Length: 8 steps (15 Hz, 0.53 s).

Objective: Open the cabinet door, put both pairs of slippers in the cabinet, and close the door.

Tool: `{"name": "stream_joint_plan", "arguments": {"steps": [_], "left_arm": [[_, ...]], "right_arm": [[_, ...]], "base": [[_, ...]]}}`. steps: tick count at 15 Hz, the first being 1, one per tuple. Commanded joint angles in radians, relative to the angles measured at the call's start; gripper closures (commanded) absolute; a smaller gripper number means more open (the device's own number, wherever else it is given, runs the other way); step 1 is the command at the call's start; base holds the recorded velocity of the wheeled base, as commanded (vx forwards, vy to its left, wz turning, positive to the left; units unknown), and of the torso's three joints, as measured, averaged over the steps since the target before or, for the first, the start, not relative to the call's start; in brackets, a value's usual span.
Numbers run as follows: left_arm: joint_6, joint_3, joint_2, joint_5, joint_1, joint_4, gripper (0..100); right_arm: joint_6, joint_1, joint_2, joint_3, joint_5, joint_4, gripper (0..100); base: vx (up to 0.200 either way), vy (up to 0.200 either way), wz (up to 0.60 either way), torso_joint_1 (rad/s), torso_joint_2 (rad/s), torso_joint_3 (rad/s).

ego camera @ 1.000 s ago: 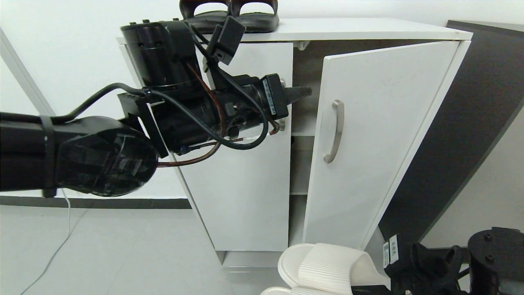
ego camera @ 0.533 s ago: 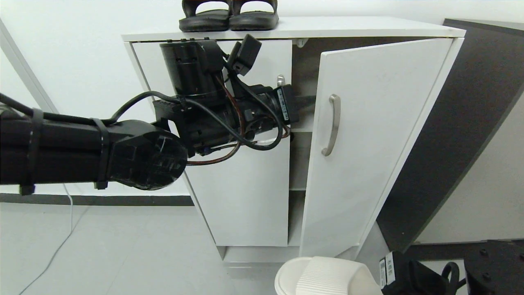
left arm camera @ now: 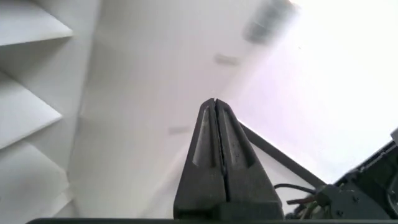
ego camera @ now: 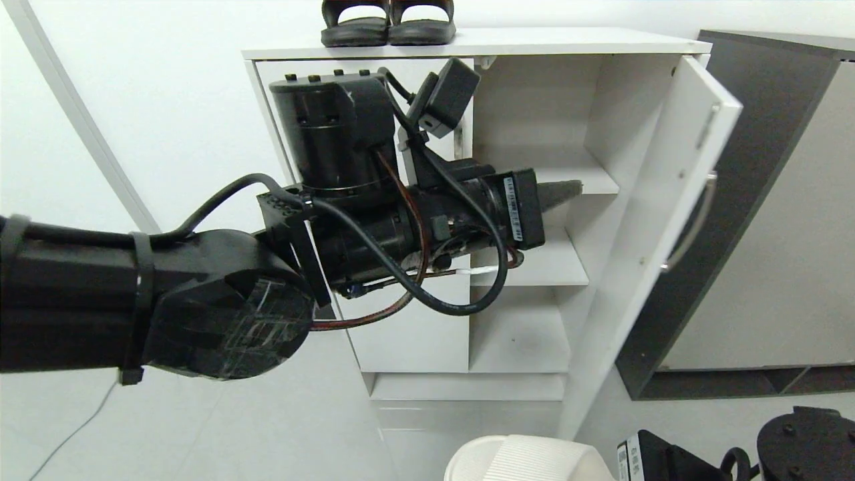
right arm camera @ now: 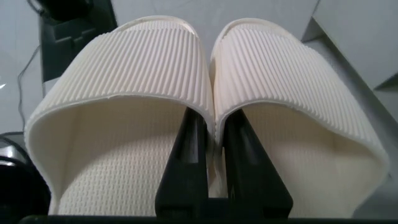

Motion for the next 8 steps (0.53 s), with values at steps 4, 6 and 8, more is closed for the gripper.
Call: {"name": "stream_joint_plan", "arguments": {"steps": [4,6,8], "left_arm": [[0.008,0.013,-0.032,0.038,0.070,-0.041,100],[0.011,0.079,-0.118,0.073,0.146,-0.035,100],[0.069,0.287,-0.290,0.084,0.248,-0.038,100]], "right_arm": [[0.001,-0.018,0.025,-0.021,-0.024,-0.008,100],[0.006,-0.061,0.049,-0.056,-0.096,-0.011,100],[0.012,-0.115,0.072,-0.125,-0.190,-0.008,100]], "base": [[0.000,0.000,0.00,0.000,0.00,0.000],[0.000,0.000,0.00,0.000,0.00,0.000],[0.000,0.000,0.00,0.000,0.00,0.000]]}}
